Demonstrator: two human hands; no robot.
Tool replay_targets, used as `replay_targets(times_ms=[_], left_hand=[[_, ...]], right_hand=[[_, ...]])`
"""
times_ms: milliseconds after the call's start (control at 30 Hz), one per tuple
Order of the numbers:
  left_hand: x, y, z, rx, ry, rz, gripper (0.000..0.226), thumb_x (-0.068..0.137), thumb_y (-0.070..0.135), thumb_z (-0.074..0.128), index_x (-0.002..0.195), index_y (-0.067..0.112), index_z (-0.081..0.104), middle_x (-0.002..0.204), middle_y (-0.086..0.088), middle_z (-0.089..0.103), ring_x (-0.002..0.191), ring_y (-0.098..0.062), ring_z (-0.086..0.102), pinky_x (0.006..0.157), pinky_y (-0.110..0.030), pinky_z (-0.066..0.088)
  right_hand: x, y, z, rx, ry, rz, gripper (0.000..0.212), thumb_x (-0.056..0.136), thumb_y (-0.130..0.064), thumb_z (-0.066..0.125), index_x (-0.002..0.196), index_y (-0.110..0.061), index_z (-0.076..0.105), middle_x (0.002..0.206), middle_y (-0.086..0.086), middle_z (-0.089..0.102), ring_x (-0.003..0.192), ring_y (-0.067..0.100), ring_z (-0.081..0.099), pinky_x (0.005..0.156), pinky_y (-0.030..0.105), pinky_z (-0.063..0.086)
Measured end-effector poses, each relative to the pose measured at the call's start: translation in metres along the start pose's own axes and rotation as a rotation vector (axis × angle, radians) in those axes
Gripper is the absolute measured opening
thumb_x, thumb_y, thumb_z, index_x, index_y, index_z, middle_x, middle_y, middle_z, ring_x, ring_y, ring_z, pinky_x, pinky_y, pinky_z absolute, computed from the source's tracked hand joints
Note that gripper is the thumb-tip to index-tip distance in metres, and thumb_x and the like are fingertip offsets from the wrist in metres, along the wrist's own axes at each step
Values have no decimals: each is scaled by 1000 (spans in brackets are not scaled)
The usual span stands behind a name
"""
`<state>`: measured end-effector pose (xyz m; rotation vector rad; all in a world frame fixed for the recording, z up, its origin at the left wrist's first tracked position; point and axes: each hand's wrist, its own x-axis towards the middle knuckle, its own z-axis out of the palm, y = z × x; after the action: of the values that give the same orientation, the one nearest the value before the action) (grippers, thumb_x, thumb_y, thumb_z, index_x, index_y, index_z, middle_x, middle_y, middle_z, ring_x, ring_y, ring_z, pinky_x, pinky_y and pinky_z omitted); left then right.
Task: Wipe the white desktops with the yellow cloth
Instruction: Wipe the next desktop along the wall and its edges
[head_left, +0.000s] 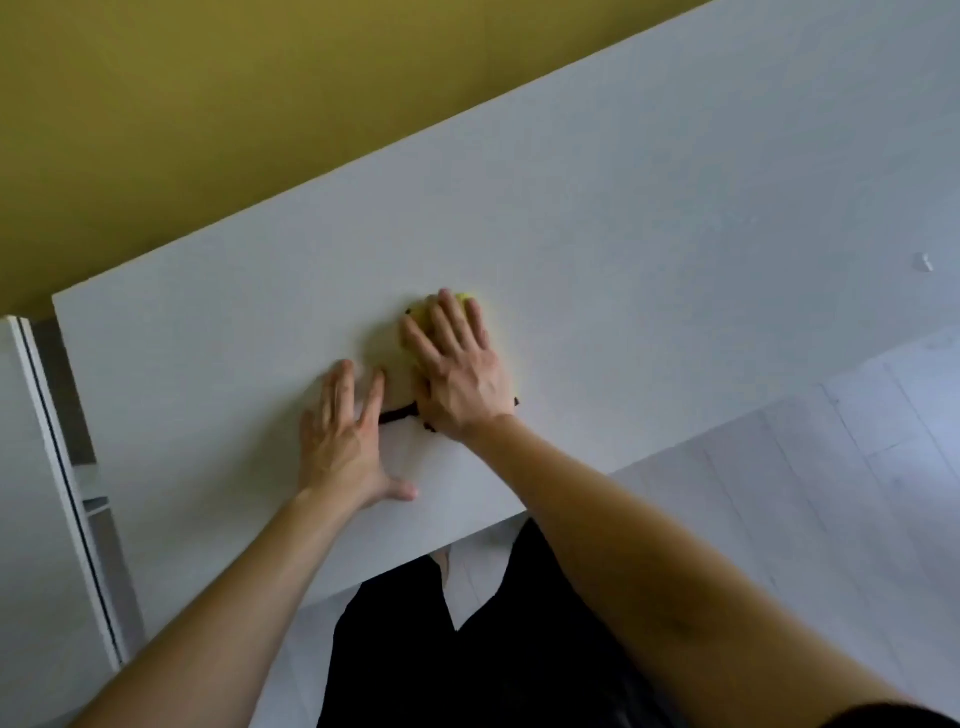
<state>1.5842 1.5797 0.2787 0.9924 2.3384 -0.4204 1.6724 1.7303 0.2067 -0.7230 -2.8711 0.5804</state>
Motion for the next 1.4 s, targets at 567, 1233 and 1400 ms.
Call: replay_targets(times_ms=[567, 1233, 1400], left_hand=[[5, 2, 11, 50, 41, -34, 179, 39, 82, 95, 170, 31, -15, 179, -12, -21, 167, -34, -13, 135, -50, 16], [-29, -21, 12, 64, 102, 160, 155, 51, 73, 96, 172, 31, 8, 181, -7, -8, 168, -26, -2, 131, -53, 25], [-51, -73, 35, 225, 91, 283, 172, 42, 70, 101, 172, 36, -7, 181, -2, -13, 168, -31, -4, 132, -56, 24]], right_hand=[[-60, 122, -58, -116, 74, 293, 75, 104, -45, 51, 169, -16, 31, 175, 27, 24, 166, 45, 12, 135, 58, 3], [-114, 36, -18, -88, 163, 332, 71, 102, -56, 57, 166, -27, 43, 174, 19, 32, 167, 38, 15, 135, 59, 9], [-130, -99, 33, 21, 4, -85, 66, 106, -49, 56, 167, -25, 43, 175, 19, 32, 167, 36, 14, 134, 59, 15]])
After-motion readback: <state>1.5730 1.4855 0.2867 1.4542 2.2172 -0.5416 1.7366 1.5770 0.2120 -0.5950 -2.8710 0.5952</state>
